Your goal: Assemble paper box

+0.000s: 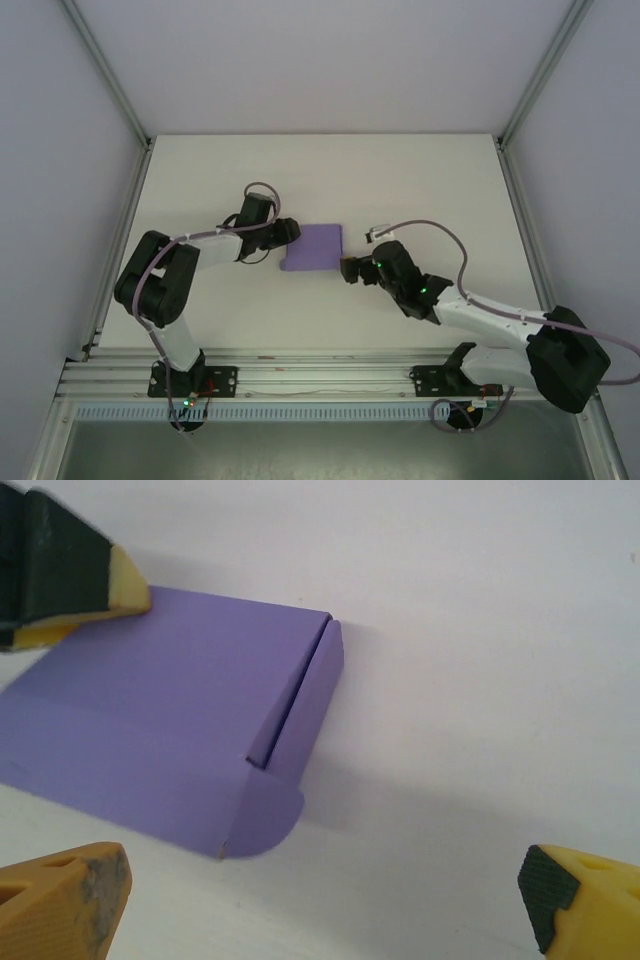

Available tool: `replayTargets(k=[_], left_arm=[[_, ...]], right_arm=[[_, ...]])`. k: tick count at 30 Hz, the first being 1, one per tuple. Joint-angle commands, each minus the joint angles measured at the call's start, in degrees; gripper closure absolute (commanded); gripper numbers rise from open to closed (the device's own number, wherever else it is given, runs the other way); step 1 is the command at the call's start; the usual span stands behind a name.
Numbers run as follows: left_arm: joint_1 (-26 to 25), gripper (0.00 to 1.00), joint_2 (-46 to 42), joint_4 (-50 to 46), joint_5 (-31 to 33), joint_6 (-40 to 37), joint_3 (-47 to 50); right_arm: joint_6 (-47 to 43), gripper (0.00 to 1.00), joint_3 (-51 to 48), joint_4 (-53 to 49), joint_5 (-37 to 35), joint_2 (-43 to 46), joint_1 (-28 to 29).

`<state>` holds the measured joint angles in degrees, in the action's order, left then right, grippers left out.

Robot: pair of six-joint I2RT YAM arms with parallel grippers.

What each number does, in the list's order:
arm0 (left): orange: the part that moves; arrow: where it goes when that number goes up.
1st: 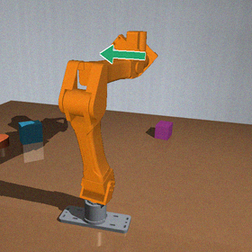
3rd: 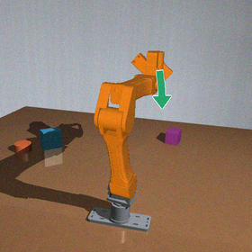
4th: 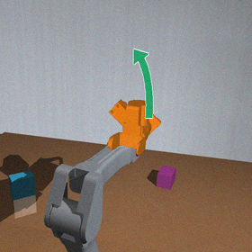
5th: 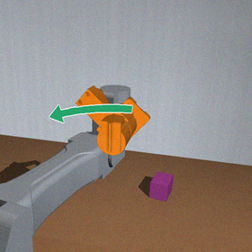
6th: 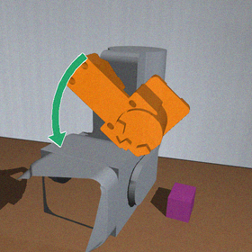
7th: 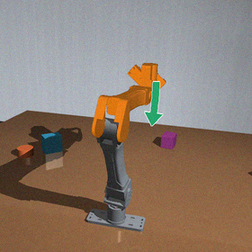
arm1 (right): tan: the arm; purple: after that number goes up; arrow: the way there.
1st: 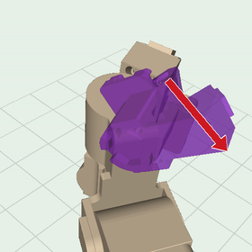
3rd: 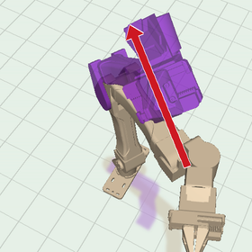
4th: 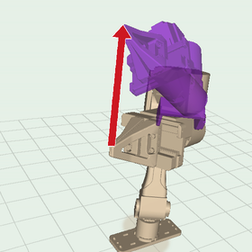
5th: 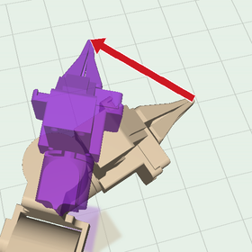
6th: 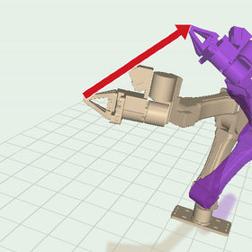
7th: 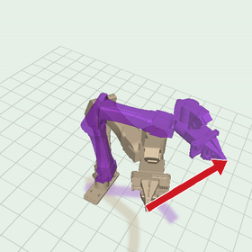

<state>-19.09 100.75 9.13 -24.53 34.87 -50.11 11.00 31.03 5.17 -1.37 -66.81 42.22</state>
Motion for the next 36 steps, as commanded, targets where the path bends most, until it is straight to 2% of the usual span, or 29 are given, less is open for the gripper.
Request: replayTargets(k=[1, 3, 7, 9, 13, 16, 27, 30, 31, 36], left_arm=[[0.08, 0.62, 3.61, 1.77, -2.98, -1.61, 2.73], [1.01, 0.68, 4.34, 4.43, -4.62, -0.76, 3.93], [2.71, 0.71, 5.9, 7.57, -6.07, 0.18, 5.62], [3.27, 0.75, 6.54, 9.41, -7.1, 0.81, 6.49], [4.49, 0.78, 7.32, 14.65, -8.69, 3.02, 8.98], [5.57, 0.79, 7.99, 17.52, -9.83, 4.8, 10.39], [7.05, 0.83, 10.15, 25.83, -13.28, 8.27, 13.28], [7.36, 0.85, 9.67, 25.08, -12.43, 8.15, 13.41], [7.61, 0.89, 9.56, 25.37, -12.53, 8.33, 13.59], [8.48, 0.89, 9.21, 27.69, -13.32, 9.39, 15.51]], right_arm=[[9.58, 0.0, 4.77, -0.74, 8.66, -2.52, -4.75], [11.85, 0.0, 7.64, -1.17, 13.34, -6.28, -7.34], [16.07, 0.0, 12.93, -3.48, 20.36, -14.75, -11.53], [17.85, 0.0, 14.78, -1.84, 25.33, -18.76, -13.18], [21.77, 0.02, 19.13, 1.01, 35.96, -26.68, -15.05], [23.49, 0.05, 21.45, 2.26, 41.26, -31.71, -15.04], [31.04, 0.09, 20.61, 15.39, 50.72, -39.86, -15.09], [31.36, 0.09, 20.09, 16.76, 50.74, -39.97, -15.21], [31.4, 0.09, 19.92, 16.57, 50.7, -39.75, -15.28], [26.03, 0.1, 18.83, 6.24, 43.74, -34.92, -16.4]])
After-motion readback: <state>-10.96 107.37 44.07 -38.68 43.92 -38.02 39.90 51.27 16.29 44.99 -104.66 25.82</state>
